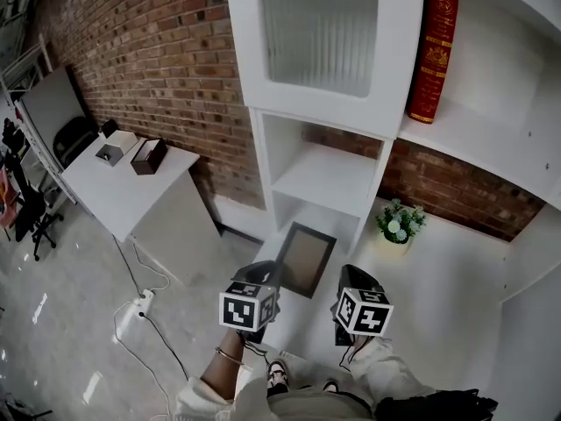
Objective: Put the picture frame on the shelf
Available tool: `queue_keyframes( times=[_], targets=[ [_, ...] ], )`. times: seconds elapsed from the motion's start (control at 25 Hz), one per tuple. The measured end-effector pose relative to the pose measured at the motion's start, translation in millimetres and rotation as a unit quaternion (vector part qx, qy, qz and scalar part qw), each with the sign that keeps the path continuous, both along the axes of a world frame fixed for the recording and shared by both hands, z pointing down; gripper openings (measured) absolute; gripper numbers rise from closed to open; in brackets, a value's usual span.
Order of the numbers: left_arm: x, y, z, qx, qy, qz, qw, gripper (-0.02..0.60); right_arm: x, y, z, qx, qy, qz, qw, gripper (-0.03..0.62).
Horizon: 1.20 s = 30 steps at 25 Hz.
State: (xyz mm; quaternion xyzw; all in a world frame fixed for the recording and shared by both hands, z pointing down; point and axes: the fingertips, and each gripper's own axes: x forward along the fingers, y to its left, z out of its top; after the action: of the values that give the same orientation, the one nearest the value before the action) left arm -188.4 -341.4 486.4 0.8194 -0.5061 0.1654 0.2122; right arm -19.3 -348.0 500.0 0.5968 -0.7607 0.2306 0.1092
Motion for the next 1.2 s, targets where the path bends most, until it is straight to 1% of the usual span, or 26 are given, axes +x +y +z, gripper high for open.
queue_keyframes(
  times=[0.12, 0.2, 0.44, 0.8, 1.2],
  targets=[
    [-8.1, -22.0, -10.1, 0.008, 0.002, 0.005, 1.0, 0.066, -7.7, -12.2, -4.7, 0.004, 0.003, 0.011, 1.0, 0.023],
    [-9.1, -36.7, -14.0, 0.006, 0.005, 0.007, 0.9999, 0.066, -8.7, -19.2, -9.2, 0.007, 0.006, 0.019, 1.0, 0.023],
    [-4.1, -71.9, -30.7, 0.007, 0.034, 0.015, 0.9993, 0.066, -12.3, -38.2, -14.5, 0.009, 0.015, 0.036, 0.999, 0.023],
    [3.2, -119.5, -49.1, 0.014, 0.039, 0.026, 0.9988, 0.066, -15.3, -62.6, -19.8, 0.008, 0.019, 0.052, 0.998, 0.023],
    [25.5, -167.9, -64.1, 0.017, 0.045, 0.031, 0.9984, 0.066, -11.8, -73.9, -17.7, 0.0, 0.024, 0.072, 0.997, 0.023]
  ],
)
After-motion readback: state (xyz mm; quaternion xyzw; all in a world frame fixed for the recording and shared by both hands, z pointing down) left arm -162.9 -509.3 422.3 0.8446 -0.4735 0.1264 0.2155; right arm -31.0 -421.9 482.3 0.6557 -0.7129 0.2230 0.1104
